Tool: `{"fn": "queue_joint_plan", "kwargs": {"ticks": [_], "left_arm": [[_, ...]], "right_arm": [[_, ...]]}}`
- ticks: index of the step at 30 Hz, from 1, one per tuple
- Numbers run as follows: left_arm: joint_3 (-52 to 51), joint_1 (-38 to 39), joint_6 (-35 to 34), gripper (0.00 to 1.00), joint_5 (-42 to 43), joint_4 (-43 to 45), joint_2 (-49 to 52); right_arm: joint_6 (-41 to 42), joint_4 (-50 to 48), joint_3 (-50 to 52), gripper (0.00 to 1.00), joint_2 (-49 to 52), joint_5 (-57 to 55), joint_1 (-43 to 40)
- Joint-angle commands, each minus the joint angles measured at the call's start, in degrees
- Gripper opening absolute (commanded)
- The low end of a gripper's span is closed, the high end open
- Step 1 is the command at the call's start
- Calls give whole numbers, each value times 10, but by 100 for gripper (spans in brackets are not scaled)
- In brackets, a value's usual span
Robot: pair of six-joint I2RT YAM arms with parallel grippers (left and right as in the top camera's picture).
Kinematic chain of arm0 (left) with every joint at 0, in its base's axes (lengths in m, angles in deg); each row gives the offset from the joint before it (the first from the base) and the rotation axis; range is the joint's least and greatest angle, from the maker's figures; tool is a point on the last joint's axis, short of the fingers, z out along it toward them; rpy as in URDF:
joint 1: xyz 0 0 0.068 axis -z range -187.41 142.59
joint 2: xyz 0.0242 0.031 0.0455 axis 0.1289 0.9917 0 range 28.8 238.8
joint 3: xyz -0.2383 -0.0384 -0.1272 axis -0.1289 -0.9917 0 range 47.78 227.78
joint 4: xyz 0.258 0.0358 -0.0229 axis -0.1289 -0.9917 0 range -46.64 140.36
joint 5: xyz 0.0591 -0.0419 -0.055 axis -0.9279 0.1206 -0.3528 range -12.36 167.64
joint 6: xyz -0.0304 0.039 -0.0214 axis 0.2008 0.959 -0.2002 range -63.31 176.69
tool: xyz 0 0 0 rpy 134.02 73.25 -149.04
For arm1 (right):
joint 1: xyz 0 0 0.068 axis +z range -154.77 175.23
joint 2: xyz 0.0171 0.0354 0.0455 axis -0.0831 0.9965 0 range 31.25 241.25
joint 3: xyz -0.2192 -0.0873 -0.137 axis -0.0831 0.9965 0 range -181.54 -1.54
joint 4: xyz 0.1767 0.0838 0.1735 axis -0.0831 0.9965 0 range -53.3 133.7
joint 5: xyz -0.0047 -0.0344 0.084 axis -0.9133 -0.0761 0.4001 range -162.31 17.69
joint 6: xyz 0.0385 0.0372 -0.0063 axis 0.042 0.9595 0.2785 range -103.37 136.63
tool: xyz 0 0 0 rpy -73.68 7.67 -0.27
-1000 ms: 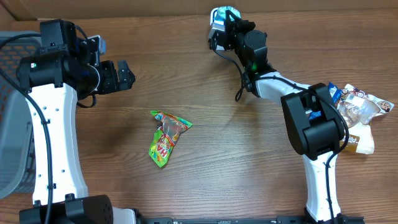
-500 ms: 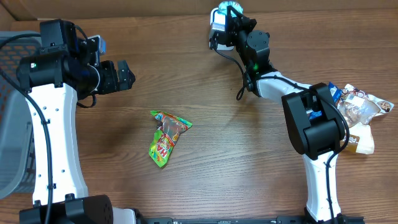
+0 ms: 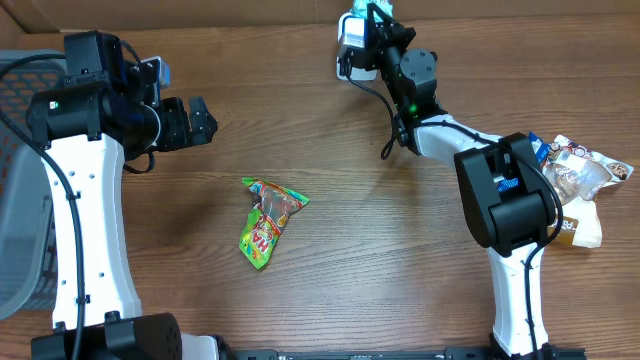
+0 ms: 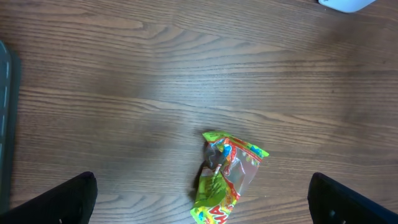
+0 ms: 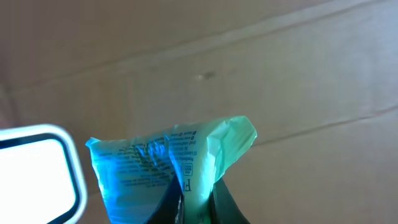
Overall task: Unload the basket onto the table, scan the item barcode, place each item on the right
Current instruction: 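Hold the wipes pack's barcode against the scanner window, then carry the wipes pack right and set it on the pile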
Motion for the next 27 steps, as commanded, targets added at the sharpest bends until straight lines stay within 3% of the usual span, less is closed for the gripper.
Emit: {"fn": "queue_joint_plan", "kwargs": {"ticks": [1, 19, 23, 27], "left_arm": [[-3, 1, 13, 100, 7, 0, -2], [-3, 1, 13, 100, 7, 0, -2], [-3, 1, 13, 100, 7, 0, -2], [-3, 1, 13, 100, 7, 0, -2]], "right_arm": [[0, -6, -18, 4, 3, 12, -13], [0, -47, -17, 4, 15, 13, 17], [0, 10, 8, 4, -18, 5, 39], [8, -3, 36, 4, -68, -64, 72]]}}
